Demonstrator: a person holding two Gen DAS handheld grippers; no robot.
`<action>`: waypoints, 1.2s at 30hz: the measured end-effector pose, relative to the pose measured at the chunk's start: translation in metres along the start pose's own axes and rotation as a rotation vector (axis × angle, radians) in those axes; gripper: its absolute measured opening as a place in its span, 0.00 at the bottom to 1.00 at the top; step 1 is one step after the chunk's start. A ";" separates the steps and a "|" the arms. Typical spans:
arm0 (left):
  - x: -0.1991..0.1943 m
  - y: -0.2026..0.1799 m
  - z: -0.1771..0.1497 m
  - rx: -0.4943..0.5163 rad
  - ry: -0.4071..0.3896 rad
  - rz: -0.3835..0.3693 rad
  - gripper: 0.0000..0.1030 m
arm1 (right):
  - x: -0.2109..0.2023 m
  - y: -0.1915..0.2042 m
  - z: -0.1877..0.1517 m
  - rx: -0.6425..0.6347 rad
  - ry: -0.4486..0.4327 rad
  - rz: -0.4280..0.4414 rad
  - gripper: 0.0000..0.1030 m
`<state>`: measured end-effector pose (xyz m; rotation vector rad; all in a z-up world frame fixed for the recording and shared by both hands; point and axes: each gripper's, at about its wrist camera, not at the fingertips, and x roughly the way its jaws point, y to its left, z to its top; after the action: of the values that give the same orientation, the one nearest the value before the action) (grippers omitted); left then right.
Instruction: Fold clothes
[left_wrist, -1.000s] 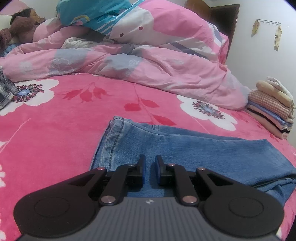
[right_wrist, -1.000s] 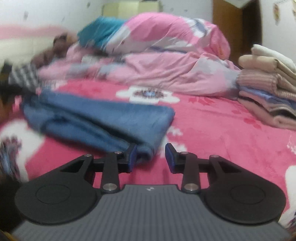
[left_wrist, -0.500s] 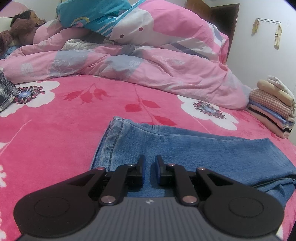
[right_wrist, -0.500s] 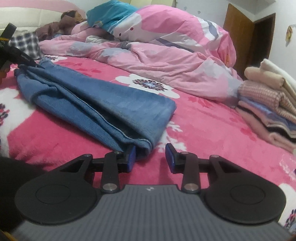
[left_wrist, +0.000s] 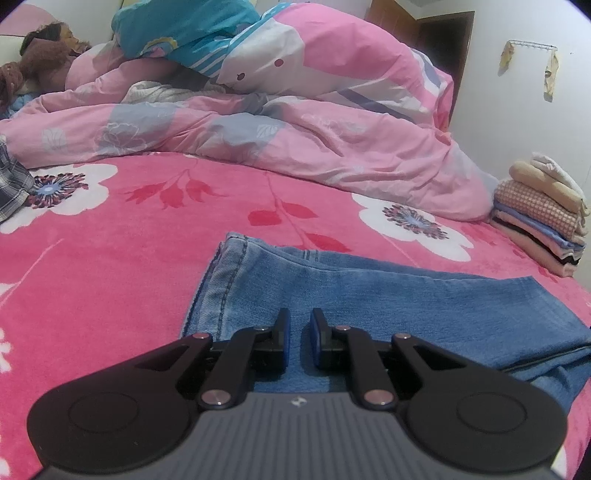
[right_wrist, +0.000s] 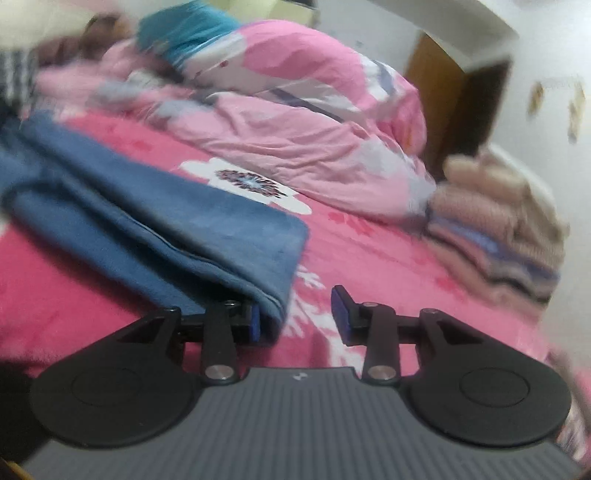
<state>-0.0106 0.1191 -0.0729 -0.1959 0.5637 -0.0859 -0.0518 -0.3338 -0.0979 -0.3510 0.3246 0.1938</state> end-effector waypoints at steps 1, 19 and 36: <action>0.000 0.001 0.000 -0.003 -0.001 -0.004 0.13 | 0.003 -0.006 -0.003 0.040 0.017 0.012 0.39; -0.002 0.003 -0.006 -0.016 -0.042 -0.016 0.12 | -0.052 -0.073 0.039 0.378 -0.006 0.147 0.38; -0.003 0.008 -0.009 -0.042 -0.063 -0.042 0.13 | 0.131 -0.045 0.089 0.380 0.222 0.261 0.00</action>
<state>-0.0180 0.1260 -0.0808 -0.2504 0.4993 -0.1082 0.1052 -0.3259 -0.0505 0.0489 0.6165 0.3436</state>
